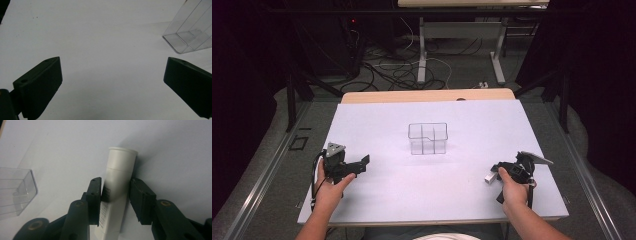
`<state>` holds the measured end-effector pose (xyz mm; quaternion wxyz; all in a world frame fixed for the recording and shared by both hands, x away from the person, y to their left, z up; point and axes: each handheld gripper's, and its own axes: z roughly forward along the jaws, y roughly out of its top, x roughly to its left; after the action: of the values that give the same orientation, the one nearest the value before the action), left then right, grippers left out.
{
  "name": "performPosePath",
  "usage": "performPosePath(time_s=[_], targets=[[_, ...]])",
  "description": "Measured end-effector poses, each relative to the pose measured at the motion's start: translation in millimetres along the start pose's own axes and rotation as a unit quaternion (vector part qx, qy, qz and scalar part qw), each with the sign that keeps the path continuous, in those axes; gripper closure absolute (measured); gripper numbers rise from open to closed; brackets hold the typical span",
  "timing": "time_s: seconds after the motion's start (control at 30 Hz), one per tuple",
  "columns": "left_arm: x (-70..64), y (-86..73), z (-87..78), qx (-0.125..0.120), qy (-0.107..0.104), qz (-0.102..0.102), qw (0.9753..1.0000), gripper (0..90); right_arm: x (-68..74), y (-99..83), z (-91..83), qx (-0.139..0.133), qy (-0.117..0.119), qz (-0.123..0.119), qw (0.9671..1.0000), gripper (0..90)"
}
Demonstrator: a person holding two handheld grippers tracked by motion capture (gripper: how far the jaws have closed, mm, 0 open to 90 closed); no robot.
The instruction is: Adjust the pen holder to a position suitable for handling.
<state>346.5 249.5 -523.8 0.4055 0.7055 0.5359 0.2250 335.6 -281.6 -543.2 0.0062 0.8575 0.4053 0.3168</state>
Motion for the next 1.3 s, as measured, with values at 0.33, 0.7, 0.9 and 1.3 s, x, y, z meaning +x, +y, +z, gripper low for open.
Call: performPosePath(time_s=[0.33, 0.7, 0.9, 1.3], targets=[[1.9, -0.2, -0.4, 0.001, 0.0, -0.002, 1.0, 1.9, -0.2, 3.9, 1.2, 0.016, -0.003, -0.007, 0.9998, 68.3], [-0.4, -0.9, 0.4, 0.003, 0.003, 0.0, 1.0, 1.9, 2.8, 7.1, -5.9, 0.013, 0.074, -0.019, 0.997, 68.8], [-1.5, -1.1, 1.2, 0.004, 0.004, 0.005, 1.0, 1.9, 25.6, 5.8, -14.6, -0.033, 0.11, -0.079, 0.9903, 68.7], [-1.6, -1.3, 1.7, 0.007, 0.004, 0.008, 0.9999, 2.7, 57.3, 2.2, -13.3, -0.072, 0.166, -0.164, 0.9697, 68.7]])
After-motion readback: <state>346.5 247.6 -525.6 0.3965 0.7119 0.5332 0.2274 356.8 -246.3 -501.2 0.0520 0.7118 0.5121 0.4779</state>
